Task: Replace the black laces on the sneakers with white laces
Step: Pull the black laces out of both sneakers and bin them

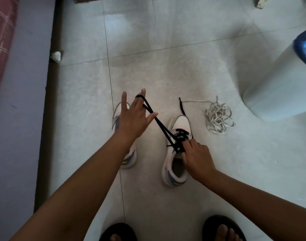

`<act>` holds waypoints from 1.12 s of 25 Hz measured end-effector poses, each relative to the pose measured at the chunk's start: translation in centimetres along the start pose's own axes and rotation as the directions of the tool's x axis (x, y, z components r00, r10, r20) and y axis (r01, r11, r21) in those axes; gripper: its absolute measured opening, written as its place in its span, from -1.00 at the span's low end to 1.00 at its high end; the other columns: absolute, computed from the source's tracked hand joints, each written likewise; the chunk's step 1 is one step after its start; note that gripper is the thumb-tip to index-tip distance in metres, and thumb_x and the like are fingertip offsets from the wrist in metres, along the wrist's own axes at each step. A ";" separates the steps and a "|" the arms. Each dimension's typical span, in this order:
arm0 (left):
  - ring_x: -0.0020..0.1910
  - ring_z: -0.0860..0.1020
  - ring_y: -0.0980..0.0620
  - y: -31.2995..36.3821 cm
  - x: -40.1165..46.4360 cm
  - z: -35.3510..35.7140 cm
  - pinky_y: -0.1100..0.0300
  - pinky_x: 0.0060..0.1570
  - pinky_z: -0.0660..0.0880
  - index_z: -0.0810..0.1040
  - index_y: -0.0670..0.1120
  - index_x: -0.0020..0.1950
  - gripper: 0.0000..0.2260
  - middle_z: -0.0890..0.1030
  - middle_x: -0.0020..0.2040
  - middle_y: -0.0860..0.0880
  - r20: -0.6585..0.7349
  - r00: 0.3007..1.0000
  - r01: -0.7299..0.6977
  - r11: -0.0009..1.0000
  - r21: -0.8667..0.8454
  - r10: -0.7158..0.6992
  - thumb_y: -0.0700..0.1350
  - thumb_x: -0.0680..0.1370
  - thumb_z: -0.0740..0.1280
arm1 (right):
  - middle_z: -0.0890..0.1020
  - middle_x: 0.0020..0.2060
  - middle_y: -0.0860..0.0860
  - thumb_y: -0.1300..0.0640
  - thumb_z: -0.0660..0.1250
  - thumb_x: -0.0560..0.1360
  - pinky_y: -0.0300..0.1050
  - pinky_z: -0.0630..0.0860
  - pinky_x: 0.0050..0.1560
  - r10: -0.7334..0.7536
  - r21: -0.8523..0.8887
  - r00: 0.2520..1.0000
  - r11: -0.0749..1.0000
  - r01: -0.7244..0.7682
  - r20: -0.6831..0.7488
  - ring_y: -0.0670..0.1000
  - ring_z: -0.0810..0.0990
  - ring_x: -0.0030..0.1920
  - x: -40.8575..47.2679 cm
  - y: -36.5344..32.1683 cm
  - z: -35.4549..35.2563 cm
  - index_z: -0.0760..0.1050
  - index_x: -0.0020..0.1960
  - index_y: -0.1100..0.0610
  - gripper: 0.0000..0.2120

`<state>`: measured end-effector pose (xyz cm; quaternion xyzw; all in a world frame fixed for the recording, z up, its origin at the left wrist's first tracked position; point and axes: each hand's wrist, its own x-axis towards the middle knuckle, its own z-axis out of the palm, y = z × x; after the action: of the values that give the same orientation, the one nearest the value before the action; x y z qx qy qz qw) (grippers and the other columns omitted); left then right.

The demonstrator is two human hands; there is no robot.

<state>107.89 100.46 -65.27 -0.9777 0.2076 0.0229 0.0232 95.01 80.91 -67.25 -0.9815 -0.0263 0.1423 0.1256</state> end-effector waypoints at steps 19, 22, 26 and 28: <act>0.54 -0.06 -0.06 0.2 3.3 -0.9 -0.29 0.35 -0.21 0.00 -0.24 0.51 -0.29 -0.08 0.56 -0.15 0.017 0.990 -0.122 0.802 0.585 0.138 0.27 0.58 -0.02 | 0.45 0.17 0.12 0.03 0.07 0.57 -0.04 0.34 0.01 0.085 -0.076 0.988 0.994 -0.076 0.126 0.16 0.47 0.10 1.2 0.6 -0.9 0.35 0.25 0.10 -0.70; 0.52 -0.14 -0.19 -0.4 3.6 -0.6 -0.20 0.42 -0.18 -0.08 -0.20 0.52 -0.39 -0.10 0.54 -0.22 0.152 0.984 -0.171 0.746 0.644 0.095 0.05 0.62 0.11 | 0.45 0.18 0.09 0.02 0.07 0.57 -0.05 0.34 0.01 0.041 -0.177 0.986 0.984 -0.012 0.162 0.13 0.46 0.11 0.0 1.0 -0.3 0.37 0.23 0.08 -0.70; 0.50 0.10 -0.11 -2.6 5.3 -2.5 0.24 0.47 -0.04 0.13 -0.16 0.49 -0.52 0.19 0.50 -0.18 0.390 0.921 -0.060 0.985 0.163 -0.008 -0.10 0.61 0.17 | 0.48 0.10 0.07 0.06 0.08 0.57 -0.08 0.32 -0.04 -0.010 -0.158 0.990 0.987 0.032 0.139 0.10 0.47 0.04 -1.4 2.0 0.3 0.43 0.19 0.10 -0.72; 0.49 0.14 -0.05 -1.9 4.6 -2.1 0.01 0.49 -0.09 0.27 -0.05 0.45 -0.59 0.27 0.46 -0.09 0.475 0.870 -0.191 0.978 0.079 0.132 -0.08 0.60 0.18 | 0.53 0.01 0.08 0.06 0.10 0.58 -0.06 0.35 -0.07 0.042 -0.010 0.995 0.999 -0.041 0.089 0.11 0.51 -0.02 -1.2 2.3 0.0 0.47 0.12 0.13 -0.75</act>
<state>112.89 100.23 -63.37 -0.9191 0.2781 0.2466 0.1310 93.89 78.61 -67.53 -0.9749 -0.0122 0.1886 0.1175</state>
